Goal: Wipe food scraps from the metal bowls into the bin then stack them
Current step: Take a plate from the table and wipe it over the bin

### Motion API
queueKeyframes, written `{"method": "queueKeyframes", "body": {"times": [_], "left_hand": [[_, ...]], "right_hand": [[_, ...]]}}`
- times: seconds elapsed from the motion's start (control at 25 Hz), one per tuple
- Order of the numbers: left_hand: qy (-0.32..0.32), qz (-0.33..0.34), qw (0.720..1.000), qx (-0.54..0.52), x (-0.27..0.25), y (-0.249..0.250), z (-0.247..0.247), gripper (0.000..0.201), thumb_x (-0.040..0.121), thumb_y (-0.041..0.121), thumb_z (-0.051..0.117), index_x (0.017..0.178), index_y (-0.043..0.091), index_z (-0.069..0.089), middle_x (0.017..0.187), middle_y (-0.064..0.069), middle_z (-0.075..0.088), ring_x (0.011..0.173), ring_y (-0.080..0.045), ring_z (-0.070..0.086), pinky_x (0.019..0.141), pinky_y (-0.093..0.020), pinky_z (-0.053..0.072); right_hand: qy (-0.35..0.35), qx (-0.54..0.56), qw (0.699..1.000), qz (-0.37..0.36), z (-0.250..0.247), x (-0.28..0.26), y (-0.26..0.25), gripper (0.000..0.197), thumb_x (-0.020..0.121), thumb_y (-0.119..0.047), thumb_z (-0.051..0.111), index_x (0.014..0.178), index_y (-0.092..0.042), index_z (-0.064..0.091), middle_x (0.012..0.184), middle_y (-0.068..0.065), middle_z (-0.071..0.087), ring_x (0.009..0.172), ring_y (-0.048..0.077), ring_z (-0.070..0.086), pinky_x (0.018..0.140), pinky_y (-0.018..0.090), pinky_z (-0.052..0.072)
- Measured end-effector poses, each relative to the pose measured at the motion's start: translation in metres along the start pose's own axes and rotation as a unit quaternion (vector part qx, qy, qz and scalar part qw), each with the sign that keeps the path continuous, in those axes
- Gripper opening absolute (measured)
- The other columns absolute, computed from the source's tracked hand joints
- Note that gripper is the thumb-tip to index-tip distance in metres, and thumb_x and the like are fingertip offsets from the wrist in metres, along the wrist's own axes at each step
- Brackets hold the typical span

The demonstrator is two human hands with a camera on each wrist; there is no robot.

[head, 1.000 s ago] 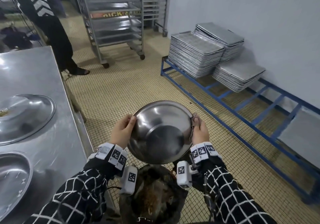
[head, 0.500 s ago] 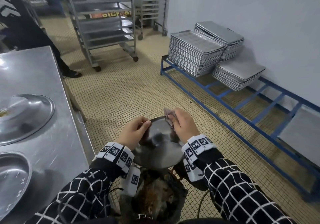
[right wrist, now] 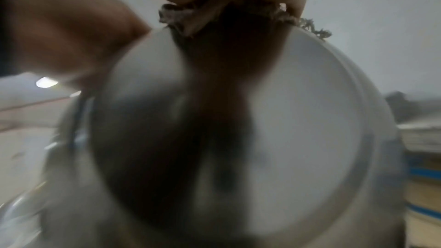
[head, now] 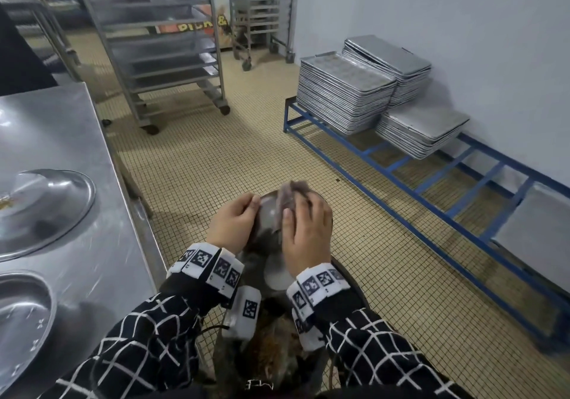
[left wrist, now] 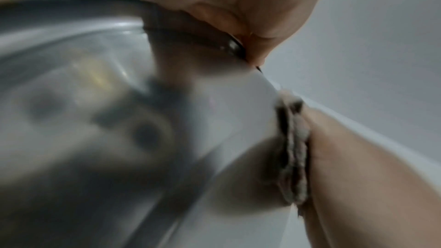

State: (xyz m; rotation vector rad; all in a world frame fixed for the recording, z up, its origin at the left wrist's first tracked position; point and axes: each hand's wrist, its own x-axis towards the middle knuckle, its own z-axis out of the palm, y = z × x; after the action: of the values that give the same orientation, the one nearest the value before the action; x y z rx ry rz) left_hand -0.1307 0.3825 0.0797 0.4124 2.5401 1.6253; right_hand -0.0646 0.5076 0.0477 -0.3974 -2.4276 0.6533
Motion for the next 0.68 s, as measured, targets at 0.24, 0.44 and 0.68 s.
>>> {"method": "queueKeyframes", "body": {"times": [0.24,0.44,0.68], "left_hand": [[0.018,-0.037,0.999,0.007,-0.001,-0.009,-0.007,0.030,0.100,0.031,0.043,0.084,0.013,0.062,0.075,-0.011,0.061,0.072,-0.031,0.058,0.073,-0.048,0.049],[0.004,-0.059,0.998,-0.002,-0.005,-0.002,0.002,0.032,0.100,0.025,0.042,0.071,0.016,0.052,0.068,-0.004,0.053,0.065,-0.023,0.048,0.067,-0.040,0.042],[0.017,-0.044,0.999,-0.027,-0.006,0.008,0.007,0.031,0.098,0.032,0.043,0.079,0.013,0.059,0.077,-0.010,0.064,0.075,-0.031,0.059,0.077,-0.051,0.048]], "right_hand": [[-0.147,0.145,0.927,0.313,-0.011,0.022,0.045,0.033,0.100,-0.026,0.040,0.127,-0.013,0.054,0.111,0.005,0.063,0.100,0.021,0.059,0.082,0.028,0.047],[-0.053,0.185,0.976,0.098,-0.022,0.004,0.000,0.025,0.096,-0.018,0.049,0.121,-0.018,0.054,0.121,0.001,0.060,0.109,0.012,0.055,0.090,0.027,0.049],[-0.036,-0.009,0.998,-0.045,0.007,-0.002,-0.009,0.047,0.097,-0.040,0.028,0.137,-0.022,0.046,0.146,0.003,0.039,0.135,0.022,0.033,0.113,0.046,0.023]]}}
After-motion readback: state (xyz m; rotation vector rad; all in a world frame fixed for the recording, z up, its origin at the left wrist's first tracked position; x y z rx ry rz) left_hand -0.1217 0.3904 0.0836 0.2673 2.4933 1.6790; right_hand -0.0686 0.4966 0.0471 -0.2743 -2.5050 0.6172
